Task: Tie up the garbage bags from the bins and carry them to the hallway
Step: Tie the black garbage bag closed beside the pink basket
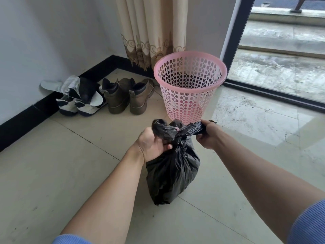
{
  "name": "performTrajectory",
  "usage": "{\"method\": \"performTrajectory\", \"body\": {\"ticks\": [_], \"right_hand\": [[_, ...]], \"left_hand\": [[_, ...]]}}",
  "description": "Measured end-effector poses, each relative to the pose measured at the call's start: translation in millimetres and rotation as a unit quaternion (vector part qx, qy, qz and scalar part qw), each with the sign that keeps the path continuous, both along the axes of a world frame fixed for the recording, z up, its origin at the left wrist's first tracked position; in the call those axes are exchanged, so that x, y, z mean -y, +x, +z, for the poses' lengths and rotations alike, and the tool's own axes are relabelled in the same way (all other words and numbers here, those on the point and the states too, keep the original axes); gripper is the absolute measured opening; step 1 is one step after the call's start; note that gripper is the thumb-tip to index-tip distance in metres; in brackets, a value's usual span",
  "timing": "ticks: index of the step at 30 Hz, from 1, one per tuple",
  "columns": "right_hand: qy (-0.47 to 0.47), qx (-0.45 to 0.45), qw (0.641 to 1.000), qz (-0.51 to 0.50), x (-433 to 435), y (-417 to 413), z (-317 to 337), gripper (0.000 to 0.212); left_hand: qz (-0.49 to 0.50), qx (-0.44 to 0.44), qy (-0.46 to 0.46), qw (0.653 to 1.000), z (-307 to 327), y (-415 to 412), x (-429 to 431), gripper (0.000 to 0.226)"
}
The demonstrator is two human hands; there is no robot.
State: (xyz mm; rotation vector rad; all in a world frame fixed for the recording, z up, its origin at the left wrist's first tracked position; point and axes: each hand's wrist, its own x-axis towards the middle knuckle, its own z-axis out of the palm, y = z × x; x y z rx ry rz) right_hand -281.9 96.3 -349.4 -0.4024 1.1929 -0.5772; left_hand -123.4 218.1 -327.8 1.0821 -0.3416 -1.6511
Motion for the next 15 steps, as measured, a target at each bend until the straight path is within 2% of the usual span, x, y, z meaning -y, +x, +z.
{"method": "performTrajectory", "body": {"ticks": [2, 4, 7, 9, 13, 15], "right_hand": [[0.006, -0.002, 1.0, -0.014, 1, -3, 0, 0.031], [0.007, -0.006, 1.0, -0.017, 1, -5, 0, 0.032], [0.004, -0.005, 1.0, -0.016, 2, -4, -2, 0.033], [0.003, 0.0, 1.0, -0.014, 3, 0, -2, 0.029], [-0.06, -0.05, 0.996, 0.039, -1, 9, 5, 0.021], [-0.113, -0.071, 0.989, 0.058, -5, 14, 15, 0.017]], "left_hand": [[-0.012, -0.002, -0.01, 1.0, 1, -3, 0, 0.034], [-0.025, 0.054, -0.022, 0.998, 1, -10, -1, 0.026], [-0.032, 0.088, -0.033, 0.995, -2, -14, 2, 0.019], [-0.039, 0.136, -0.016, 0.99, -5, -15, 3, 0.013], [-0.095, 0.351, 0.01, 0.931, -6, -21, 3, 0.014], [-0.101, 0.406, 0.016, 0.908, -5, -20, 3, 0.021]]}}
